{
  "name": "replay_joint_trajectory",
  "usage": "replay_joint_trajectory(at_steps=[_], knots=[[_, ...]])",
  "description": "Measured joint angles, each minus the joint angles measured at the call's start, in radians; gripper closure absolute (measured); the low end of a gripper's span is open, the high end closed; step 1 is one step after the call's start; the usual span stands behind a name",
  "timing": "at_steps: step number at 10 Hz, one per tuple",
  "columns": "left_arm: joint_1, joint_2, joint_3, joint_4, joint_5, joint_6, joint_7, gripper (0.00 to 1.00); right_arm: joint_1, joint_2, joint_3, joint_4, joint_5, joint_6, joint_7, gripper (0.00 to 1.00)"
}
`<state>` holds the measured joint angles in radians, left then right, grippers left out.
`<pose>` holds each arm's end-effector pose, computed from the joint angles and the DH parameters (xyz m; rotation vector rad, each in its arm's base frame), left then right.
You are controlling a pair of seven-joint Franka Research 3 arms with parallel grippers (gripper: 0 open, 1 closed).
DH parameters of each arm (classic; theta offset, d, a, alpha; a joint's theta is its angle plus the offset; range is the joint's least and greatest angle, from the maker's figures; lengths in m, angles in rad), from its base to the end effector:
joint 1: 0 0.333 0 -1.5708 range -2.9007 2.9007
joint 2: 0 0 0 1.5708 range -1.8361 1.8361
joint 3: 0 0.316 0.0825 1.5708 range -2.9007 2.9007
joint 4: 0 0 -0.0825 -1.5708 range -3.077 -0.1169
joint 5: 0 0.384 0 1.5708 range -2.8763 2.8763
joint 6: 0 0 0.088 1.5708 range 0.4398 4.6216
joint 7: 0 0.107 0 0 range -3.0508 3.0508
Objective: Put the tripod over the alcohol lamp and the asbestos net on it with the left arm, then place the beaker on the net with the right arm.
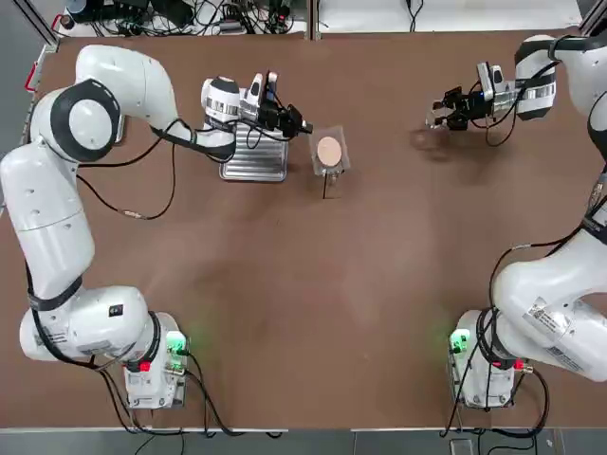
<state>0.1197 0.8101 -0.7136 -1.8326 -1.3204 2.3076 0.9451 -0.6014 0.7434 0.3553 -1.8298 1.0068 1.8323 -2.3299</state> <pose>0.5380 -0.3496 0.1869 1.7929 -0.2055 -0.0594 0.5870 -0.0837 0.1527 -1.5376 -1.2801 -0.9818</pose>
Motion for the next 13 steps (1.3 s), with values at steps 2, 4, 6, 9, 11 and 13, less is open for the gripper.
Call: replay_joint_trajectory(at_steps=[2,4,6,9,11,13], knots=[[-0.002,0.000,-0.001,0.000,0.000,0.008,0.000,0.90,0.000,0.000,0.000,0.000,0.000,0.000,0.001,0.42],[-0.001,0.000,-0.001,0.000,0.000,0.010,0.001,0.85,0.000,0.000,0.000,0.000,0.000,0.000,0.001,0.42],[0.005,0.000,-0.001,0.001,0.000,0.010,0.004,0.73,0.000,0.000,-0.004,0.000,0.000,0.001,0.001,0.42],[0.009,-0.001,-0.001,0.011,0.000,0.010,0.007,0.47,0.000,0.000,-0.008,0.000,0.000,0.001,0.001,0.42],[0.008,-0.002,-0.001,0.035,0.004,0.010,-0.053,0.22,0.009,0.000,-0.008,0.000,0.000,0.001,0.001,0.42],[0.016,-0.007,0.000,0.064,0.140,0.023,-0.222,0.14,0.039,-0.007,-0.007,0.000,0.003,0.001,0.013,0.42]])
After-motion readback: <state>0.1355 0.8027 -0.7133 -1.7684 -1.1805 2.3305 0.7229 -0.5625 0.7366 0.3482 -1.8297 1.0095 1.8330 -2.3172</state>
